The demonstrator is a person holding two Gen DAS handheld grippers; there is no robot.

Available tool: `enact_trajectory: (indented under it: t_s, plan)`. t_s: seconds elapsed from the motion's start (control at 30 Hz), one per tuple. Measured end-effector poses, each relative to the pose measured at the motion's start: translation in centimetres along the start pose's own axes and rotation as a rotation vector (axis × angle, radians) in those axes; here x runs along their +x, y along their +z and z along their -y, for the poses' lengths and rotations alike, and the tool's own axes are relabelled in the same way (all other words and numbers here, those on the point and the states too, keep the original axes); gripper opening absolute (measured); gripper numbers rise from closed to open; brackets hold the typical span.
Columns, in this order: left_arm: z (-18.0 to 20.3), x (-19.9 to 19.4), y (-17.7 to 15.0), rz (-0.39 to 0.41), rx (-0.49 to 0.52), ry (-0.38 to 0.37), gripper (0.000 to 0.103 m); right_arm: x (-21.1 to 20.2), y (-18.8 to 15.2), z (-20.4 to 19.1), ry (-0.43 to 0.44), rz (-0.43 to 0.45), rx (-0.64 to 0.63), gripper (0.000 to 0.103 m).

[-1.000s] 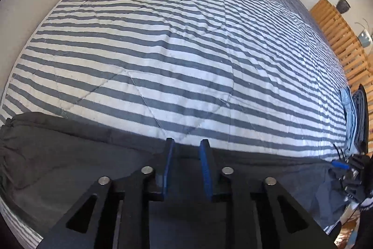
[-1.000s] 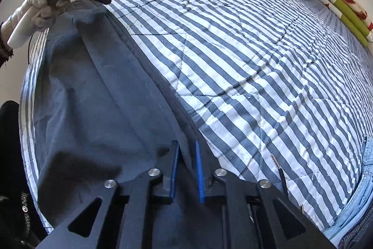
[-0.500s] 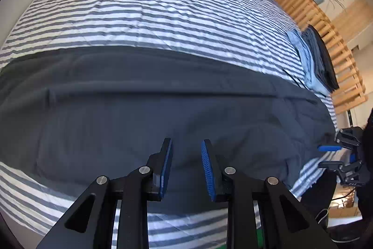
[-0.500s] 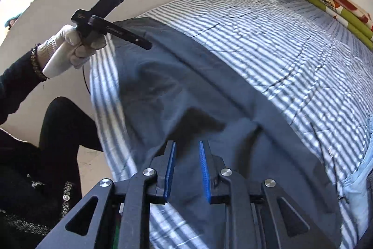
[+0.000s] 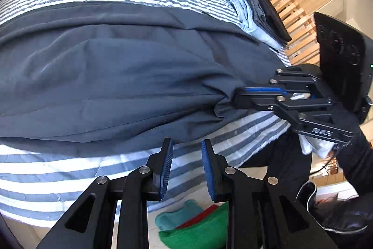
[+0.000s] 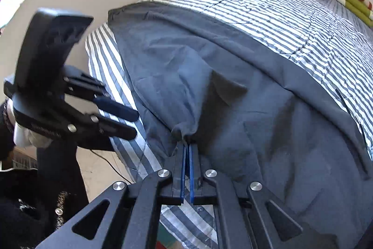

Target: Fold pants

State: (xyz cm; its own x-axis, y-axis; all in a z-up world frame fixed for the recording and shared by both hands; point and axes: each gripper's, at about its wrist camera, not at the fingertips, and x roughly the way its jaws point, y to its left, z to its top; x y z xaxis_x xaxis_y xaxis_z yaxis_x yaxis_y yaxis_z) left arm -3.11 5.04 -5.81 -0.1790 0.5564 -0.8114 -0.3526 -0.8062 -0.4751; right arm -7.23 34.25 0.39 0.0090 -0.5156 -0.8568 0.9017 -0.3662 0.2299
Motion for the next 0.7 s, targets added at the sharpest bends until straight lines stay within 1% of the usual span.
enact_trajectory:
  t_s: [0.1, 0.13, 0.23, 0.3, 0.37, 0.4, 0.47, 0.53, 0.6, 0.63, 0.7]
  plan:
    - [0.5, -0.8, 0.1, 0.047, -0.021, -0.049, 0.027, -2.0, -0.1, 0.1, 0.034, 0.045, 0.036, 0.002]
    - [0.6, -1.2, 0.2, 0.061, -0.015, -0.048, 0.027, -2.4, -0.1, 0.1, 0.032, 0.050, 0.037, 0.002]
    - [1.1, -2.0, 0.4, 0.085, 0.017, -0.015, 0.027, -2.5, -0.5, -0.1, 0.031, 0.048, 0.040, 0.002]
    - [1.0, -2.1, 0.8, 0.086, 0.025, -0.019, 0.027, -2.3, -0.6, -0.1, 0.040, 0.047, 0.052, 0.001]
    - [0.5, -1.5, 1.7, 0.073, 0.027, -0.044, 0.028, -2.5, -0.5, -0.1, 0.066, 0.051, 0.067, 0.001]
    - [0.3, -0.9, 1.9, 0.058, 0.028, -0.064, 0.030, -2.7, -0.5, -0.1, 0.078, 0.055, 0.071, 0.001]
    - [0.1, 0.7, 2.2, 0.026, 0.024, -0.087, 0.042, -3.3, -0.7, 0.0, 0.089, 0.069, 0.074, 0.001]
    - [-0.1, 2.1, 2.2, 0.013, 0.008, -0.105, 0.043, -3.9, -0.8, -0.2, 0.110, 0.082, 0.074, 0.001]
    - [-0.2, 3.1, 2.4, 0.008, -0.009, -0.147, 0.043, -4.5, -1.1, -0.3, 0.109, 0.076, 0.060, 0.002]
    - [-0.1, 3.4, 2.5, 0.018, -0.011, -0.167, 0.043, -4.9, -1.4, -0.2, 0.108, 0.068, 0.062, 0.002]
    - [0.1, 3.6, 2.6, 0.045, -0.009, -0.216, 0.048, -6.3, -2.1, 0.7, 0.115, 0.077, 0.089, 0.003]
